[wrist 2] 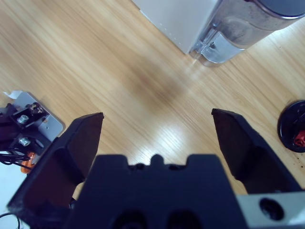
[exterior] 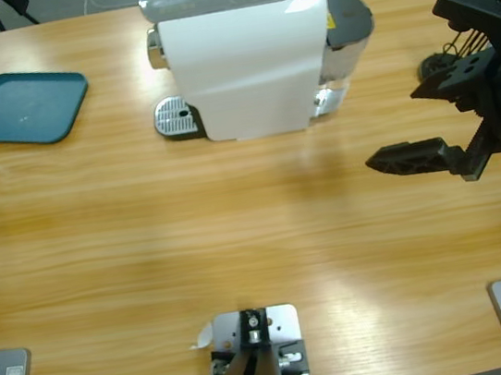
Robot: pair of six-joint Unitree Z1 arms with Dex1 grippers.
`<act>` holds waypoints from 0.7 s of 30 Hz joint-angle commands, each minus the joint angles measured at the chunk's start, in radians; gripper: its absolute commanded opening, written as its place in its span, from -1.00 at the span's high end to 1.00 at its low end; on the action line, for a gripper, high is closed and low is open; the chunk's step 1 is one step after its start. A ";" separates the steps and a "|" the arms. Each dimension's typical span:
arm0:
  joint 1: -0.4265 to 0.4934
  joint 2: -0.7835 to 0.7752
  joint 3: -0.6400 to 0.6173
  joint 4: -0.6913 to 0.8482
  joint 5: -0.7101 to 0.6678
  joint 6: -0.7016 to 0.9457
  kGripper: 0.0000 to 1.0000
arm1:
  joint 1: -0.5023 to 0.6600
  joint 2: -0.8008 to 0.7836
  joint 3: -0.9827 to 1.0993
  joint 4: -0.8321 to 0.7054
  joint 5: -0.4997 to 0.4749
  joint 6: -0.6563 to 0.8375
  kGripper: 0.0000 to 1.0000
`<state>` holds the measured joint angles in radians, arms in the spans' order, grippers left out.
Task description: Pour coffee
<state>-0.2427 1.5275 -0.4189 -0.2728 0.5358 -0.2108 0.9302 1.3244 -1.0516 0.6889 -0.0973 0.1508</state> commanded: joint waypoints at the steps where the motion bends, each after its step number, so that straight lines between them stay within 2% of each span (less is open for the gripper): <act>1: 0.030 0.089 0.062 -0.118 0.012 -0.005 -0.91 | 0.009 0.029 -0.004 0.008 -0.011 -0.011 -1.00; 2: 0.031 0.100 0.067 -0.136 0.011 -0.005 -0.84 | 0.009 0.029 -0.004 0.008 -0.011 -0.011 -1.00; 4: 0.031 0.122 0.085 -0.191 0.004 -0.005 -0.50 | 0.009 0.029 -0.004 0.008 -0.010 -0.010 -1.00; 10: 0.031 0.160 0.127 -0.282 -0.029 -0.008 -0.42 | 0.009 0.027 -0.004 0.008 -0.013 -0.008 -1.00; 13: 0.031 0.158 0.145 -0.306 -0.054 0.003 0.24 | 0.009 0.027 -0.004 0.008 -0.013 -0.006 -1.00; 15: 0.030 0.149 0.154 -0.312 -0.056 0.015 0.95 | 0.009 0.027 -0.005 0.008 -0.013 -0.005 -1.00; 16: 0.029 0.138 0.160 -0.312 -0.056 0.016 1.00 | 0.009 0.027 -0.007 0.008 -0.013 -0.005 -1.00; 19: 0.026 0.064 0.175 -0.312 -0.068 0.031 1.00 | 0.009 0.018 -0.012 0.009 -0.028 -0.007 -1.00; 21: 0.026 -0.019 0.176 -0.312 -0.130 0.047 1.00 | 0.009 -0.004 -0.032 0.022 -0.038 -0.010 -1.00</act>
<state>-0.2183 1.6341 -0.2975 -0.5830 0.4961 -0.2042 0.9302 1.3262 -1.0516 0.6889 -0.1000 0.1508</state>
